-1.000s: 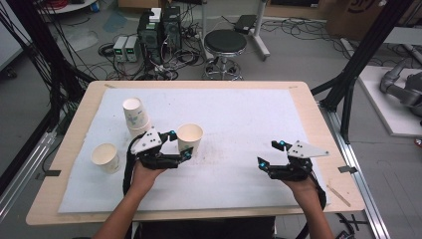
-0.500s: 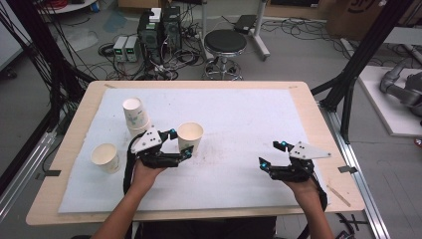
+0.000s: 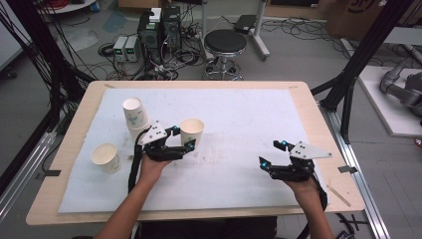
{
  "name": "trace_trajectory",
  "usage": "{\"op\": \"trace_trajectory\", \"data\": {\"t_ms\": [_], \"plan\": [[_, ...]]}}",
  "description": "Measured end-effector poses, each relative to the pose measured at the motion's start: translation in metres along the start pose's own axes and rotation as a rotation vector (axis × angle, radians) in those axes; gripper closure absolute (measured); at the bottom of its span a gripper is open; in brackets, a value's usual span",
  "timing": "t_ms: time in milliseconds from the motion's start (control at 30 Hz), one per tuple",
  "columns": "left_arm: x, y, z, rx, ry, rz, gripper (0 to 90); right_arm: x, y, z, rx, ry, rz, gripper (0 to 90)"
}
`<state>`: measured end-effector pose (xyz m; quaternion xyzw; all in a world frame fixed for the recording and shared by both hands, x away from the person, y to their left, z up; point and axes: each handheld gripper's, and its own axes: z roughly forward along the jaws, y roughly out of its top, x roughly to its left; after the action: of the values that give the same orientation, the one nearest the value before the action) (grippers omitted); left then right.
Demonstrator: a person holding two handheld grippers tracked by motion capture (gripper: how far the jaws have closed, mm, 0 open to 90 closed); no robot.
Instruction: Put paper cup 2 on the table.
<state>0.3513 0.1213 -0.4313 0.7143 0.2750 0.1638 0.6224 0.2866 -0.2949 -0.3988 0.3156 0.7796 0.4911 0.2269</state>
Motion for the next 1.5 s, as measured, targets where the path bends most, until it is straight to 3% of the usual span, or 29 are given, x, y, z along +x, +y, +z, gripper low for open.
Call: {"op": "trace_trajectory", "data": {"t_ms": [333,533,867,1067,1233,1400,1500], "plan": [[-0.002,-0.014,0.033,0.091,0.005,-0.014,31.3,0.001,0.0,0.002,0.002,0.01,-0.009,21.8],[-0.005,-0.018,0.04,0.147,0.01,0.008,32.1,0.003,0.0,0.003,0.012,0.023,-0.01,21.8],[-0.01,-0.016,0.032,0.259,0.047,0.032,33.2,0.003,-0.002,0.001,0.012,0.025,-0.015,21.8],[-0.014,-0.018,0.028,0.302,0.053,0.056,32.4,0.003,-0.004,-0.001,0.013,0.023,-0.011,21.8],[-0.012,-0.018,0.024,0.31,0.043,0.032,29.3,0.001,-0.005,-0.003,0.013,0.021,-0.003,21.8],[-0.013,-0.016,0.019,0.303,0.026,0.01,18.7,0.0,-0.008,-0.005,0.019,0.017,0.008,21.8],[-0.013,-0.013,0.009,0.275,0.033,0.014,18.7,0.0,-0.009,-0.006,0.019,0.014,0.013,21.8]]}}
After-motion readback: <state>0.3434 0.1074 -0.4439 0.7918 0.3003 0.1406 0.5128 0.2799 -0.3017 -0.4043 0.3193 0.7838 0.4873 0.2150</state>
